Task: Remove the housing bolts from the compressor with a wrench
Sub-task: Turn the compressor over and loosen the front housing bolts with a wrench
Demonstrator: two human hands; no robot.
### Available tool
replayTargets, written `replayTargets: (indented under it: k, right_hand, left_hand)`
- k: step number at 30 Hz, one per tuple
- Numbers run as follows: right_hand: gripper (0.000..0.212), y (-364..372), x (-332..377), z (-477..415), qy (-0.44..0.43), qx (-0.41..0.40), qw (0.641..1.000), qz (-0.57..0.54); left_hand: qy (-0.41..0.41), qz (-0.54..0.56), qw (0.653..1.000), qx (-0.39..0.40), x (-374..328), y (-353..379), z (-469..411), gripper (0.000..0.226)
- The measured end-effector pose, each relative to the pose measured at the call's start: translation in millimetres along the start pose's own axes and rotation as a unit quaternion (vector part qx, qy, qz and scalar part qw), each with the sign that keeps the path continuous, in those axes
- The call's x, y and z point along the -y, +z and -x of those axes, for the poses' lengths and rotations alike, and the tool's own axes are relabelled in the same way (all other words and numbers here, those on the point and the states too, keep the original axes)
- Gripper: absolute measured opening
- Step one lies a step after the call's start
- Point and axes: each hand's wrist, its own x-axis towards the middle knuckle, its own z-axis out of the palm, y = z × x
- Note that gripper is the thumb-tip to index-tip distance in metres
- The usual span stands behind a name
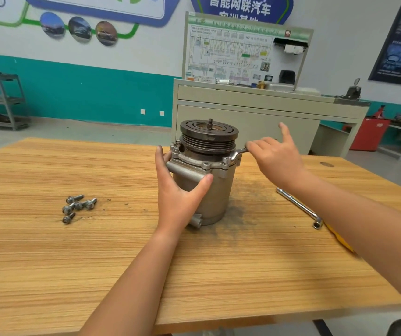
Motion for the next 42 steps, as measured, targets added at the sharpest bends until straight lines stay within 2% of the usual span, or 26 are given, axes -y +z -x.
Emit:
replayTargets:
  k: [4,6,8,10,14,19,23,26,28,32,34,37,42]
  right_hand:
    - [0.019,5,5,-11,0.047,0.070,0.995,-0.060]
    - [0.020,-2,2,-4,0.125,0.047,0.982,-0.135]
    - [0.022,-19,4,10,0.193,0.018,0.954,-0.229]
    - [0.027,-36,9,28,0.197,0.038,0.938,-0.283]
    - [0.040,-58,17,46,0.151,0.185,0.947,-0.216]
    - [0.041,-81,28,37,0.143,0.220,0.950,-0.166]
    - [0.039,-103,37,24,0.101,0.256,0.960,-0.047]
    - [0.056,-116,53,13,0.069,0.319,0.945,-0.002]
    - [0.058,-121,61,4,0.051,0.355,0.933,0.001]
    - [0.056,-116,51,7,-0.007,0.326,0.944,0.047]
    - [0.051,-108,39,12,-0.011,0.295,0.954,0.057]
    - [0.032,-96,16,9,-0.016,0.291,0.955,0.051]
    - [0.026,-62,-1,-7,-0.024,0.261,0.962,0.073]
  left_hand:
    - [-0.001,-0.001,1.000,0.001,0,0,0,0.102]
    - [0.001,-0.004,1.000,0.003,1,-1,0,0.103]
    - [0.001,-0.005,1.000,0.003,2,-1,0,0.104]
    - [0.000,-0.005,1.000,0.000,1,0,0,0.105]
    - [-0.003,-0.003,1.000,-0.005,-2,1,0,0.107]
    - [-0.005,-0.007,1.000,-0.002,-2,0,0,0.107]
    - [-0.002,-0.007,1.000,-0.003,-1,1,0,0.107]
    - [-0.001,-0.010,1.000,-0.007,-2,1,0,0.108]
    - [0.002,-0.013,1.000,-0.006,-3,1,0,0.108]
    - [0.000,-0.010,1.000,-0.002,-2,0,0,0.108]
    - [0.001,-0.012,1.000,-0.002,-1,0,0,0.108]
    - [0.001,-0.011,1.000,0.001,0,0,-1,0.109]
    - [0.002,-0.016,1.000,-0.001,2,0,-1,0.105]
